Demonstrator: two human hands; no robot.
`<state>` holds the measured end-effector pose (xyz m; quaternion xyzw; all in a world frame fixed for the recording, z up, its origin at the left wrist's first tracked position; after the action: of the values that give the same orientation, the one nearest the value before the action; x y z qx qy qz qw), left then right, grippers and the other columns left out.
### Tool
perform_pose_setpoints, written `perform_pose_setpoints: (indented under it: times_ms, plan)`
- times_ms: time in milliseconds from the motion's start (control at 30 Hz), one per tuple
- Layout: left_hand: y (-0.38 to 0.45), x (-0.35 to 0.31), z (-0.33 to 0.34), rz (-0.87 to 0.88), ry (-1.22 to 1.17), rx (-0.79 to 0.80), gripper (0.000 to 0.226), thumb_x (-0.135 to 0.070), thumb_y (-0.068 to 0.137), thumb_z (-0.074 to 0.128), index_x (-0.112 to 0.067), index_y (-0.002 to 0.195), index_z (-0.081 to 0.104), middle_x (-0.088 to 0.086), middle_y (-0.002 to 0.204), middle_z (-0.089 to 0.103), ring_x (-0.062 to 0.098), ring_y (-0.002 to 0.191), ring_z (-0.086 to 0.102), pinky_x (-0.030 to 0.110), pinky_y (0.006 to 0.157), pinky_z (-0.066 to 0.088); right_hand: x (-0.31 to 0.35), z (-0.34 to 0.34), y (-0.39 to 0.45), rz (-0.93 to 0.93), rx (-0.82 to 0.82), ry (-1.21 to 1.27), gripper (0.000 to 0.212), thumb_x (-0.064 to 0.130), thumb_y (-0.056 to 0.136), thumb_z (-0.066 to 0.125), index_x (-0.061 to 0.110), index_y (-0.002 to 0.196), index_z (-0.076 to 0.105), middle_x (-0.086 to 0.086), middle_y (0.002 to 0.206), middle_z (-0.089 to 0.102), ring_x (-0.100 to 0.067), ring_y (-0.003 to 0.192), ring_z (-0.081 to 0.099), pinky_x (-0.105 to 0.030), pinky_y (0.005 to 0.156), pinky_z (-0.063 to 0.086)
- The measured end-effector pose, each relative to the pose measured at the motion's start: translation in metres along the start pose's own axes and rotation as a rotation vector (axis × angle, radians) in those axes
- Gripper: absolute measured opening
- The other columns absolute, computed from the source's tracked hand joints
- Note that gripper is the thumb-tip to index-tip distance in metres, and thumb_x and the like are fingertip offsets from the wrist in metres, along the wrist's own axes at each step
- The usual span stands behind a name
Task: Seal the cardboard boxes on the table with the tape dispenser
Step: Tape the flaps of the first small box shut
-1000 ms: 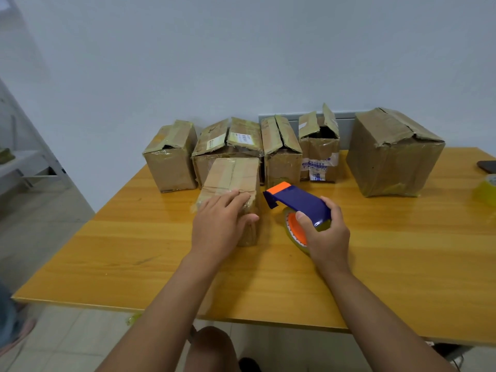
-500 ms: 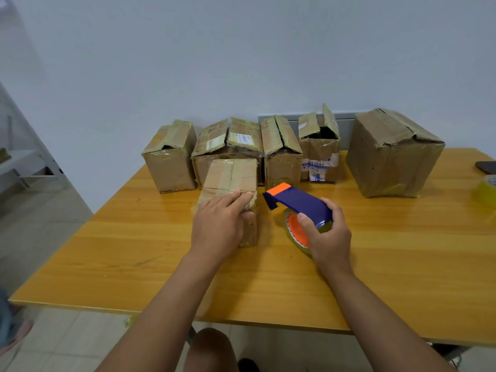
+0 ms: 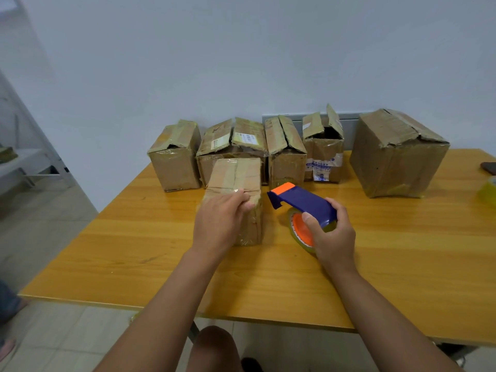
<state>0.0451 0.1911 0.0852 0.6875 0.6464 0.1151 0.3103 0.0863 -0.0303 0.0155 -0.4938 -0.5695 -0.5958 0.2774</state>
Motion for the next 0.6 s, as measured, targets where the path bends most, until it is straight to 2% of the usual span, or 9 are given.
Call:
perform_pose_setpoints:
  times_ms: [100, 233, 367, 500, 600]
  plan:
    - [-0.004, 0.007, 0.014, 0.045, -0.067, -0.092, 0.044, -0.051, 0.097, 0.043, -0.019, 0.111, 0.071, -0.001, 0.117, 0.070, 0.019, 0.108, 0.060, 0.026, 0.086, 0.032, 0.000, 0.000, 0.000, -0.003, -0.001, -0.014, 0.057, 0.028, 0.085, 0.074, 0.019, 0.135, 0.048, 0.030, 0.104, 0.046, 0.025, 0.096, 0.046, 0.001, 0.069, 0.039]
    - [-0.013, 0.007, 0.029, 0.077, 0.042, -0.183, 0.040, -0.044, 0.099, 0.041, -0.018, 0.116, 0.065, 0.000, 0.123, 0.065, 0.018, 0.115, 0.050, 0.035, 0.101, 0.031, -0.001, 0.000, 0.000, 0.004, -0.004, -0.024, 0.058, 0.029, 0.085, 0.074, 0.019, 0.136, 0.048, 0.027, 0.105, 0.048, 0.024, 0.096, 0.046, -0.001, 0.069, 0.040]
    - [-0.012, 0.006, 0.036, 0.083, 0.112, -0.241, 0.040, -0.044, 0.098, 0.040, -0.015, 0.114, 0.063, 0.003, 0.119, 0.065, 0.020, 0.110, 0.048, 0.038, 0.096, 0.032, 0.000, 0.000, 0.000, 0.006, -0.007, -0.038, 0.059, 0.029, 0.085, 0.074, 0.016, 0.137, 0.048, 0.009, 0.113, 0.052, 0.023, 0.096, 0.047, 0.002, 0.070, 0.040]
    - [-0.015, 0.004, 0.030, 0.072, 0.089, -0.146, 0.042, -0.043, 0.101, 0.037, -0.017, 0.120, 0.063, 0.001, 0.126, 0.062, 0.019, 0.116, 0.051, 0.036, 0.099, 0.031, 0.002, 0.000, -0.002, 0.008, -0.004, -0.025, 0.063, 0.037, 0.083, 0.075, 0.017, 0.136, 0.048, 0.007, 0.116, 0.053, 0.013, 0.095, 0.051, -0.001, 0.070, 0.042]
    - [-0.016, 0.004, 0.016, 0.076, 0.058, -0.052, 0.047, -0.044, 0.103, 0.026, -0.024, 0.131, 0.059, -0.005, 0.136, 0.057, 0.016, 0.125, 0.047, 0.031, 0.103, 0.025, 0.002, 0.000, -0.002, 0.013, -0.002, -0.029, 0.059, 0.030, 0.085, 0.075, 0.017, 0.136, 0.048, 0.006, 0.115, 0.053, 0.012, 0.095, 0.052, -0.002, 0.070, 0.043]
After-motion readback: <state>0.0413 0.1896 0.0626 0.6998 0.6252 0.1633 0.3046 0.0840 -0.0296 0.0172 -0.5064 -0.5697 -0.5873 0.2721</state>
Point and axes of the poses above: each hand's wrist, its own y-axis towards the middle knuckle, its own z-axis out of the palm, x = y × z, the point moved 3 cm from there along y, towards the middle knuckle
